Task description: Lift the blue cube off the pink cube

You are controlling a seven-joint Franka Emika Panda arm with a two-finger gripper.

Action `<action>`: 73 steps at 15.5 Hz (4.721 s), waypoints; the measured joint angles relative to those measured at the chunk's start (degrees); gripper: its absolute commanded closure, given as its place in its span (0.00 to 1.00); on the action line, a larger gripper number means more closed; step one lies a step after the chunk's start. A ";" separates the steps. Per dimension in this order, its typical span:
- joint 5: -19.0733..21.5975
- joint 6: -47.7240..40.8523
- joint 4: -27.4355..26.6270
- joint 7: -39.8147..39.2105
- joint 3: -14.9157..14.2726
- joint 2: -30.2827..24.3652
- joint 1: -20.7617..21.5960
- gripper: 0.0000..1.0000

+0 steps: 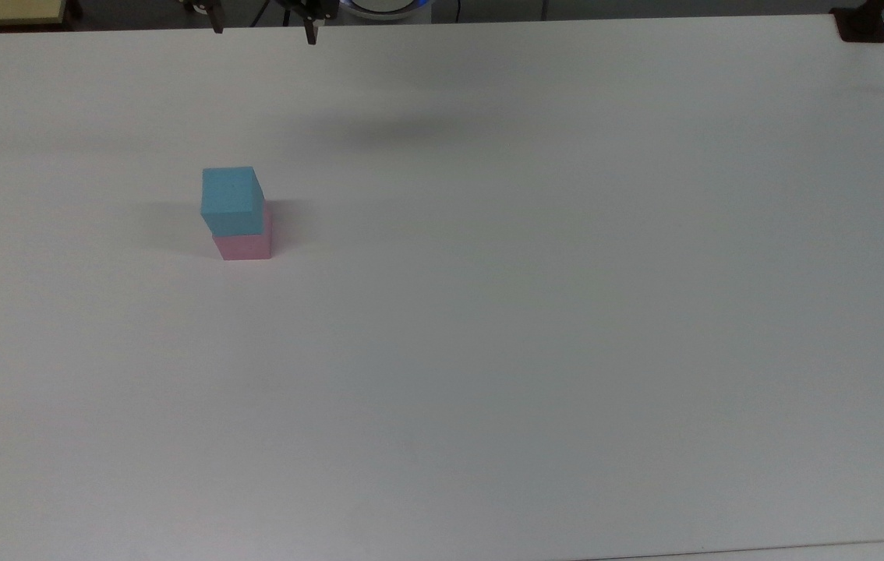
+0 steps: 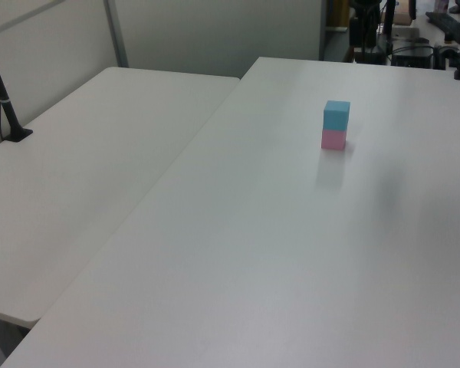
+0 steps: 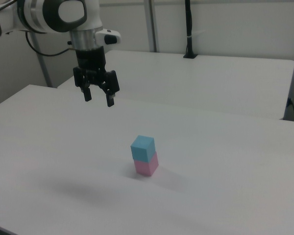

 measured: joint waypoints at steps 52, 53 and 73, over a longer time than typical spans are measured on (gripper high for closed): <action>2.53 13.71 0.53 -6.80 0.75 17.10 1.67 0.81; 2.94 14.48 0.57 -4.81 1.22 17.79 3.67 0.80; 1.62 9.57 9.21 8.45 1.71 18.57 8.91 0.00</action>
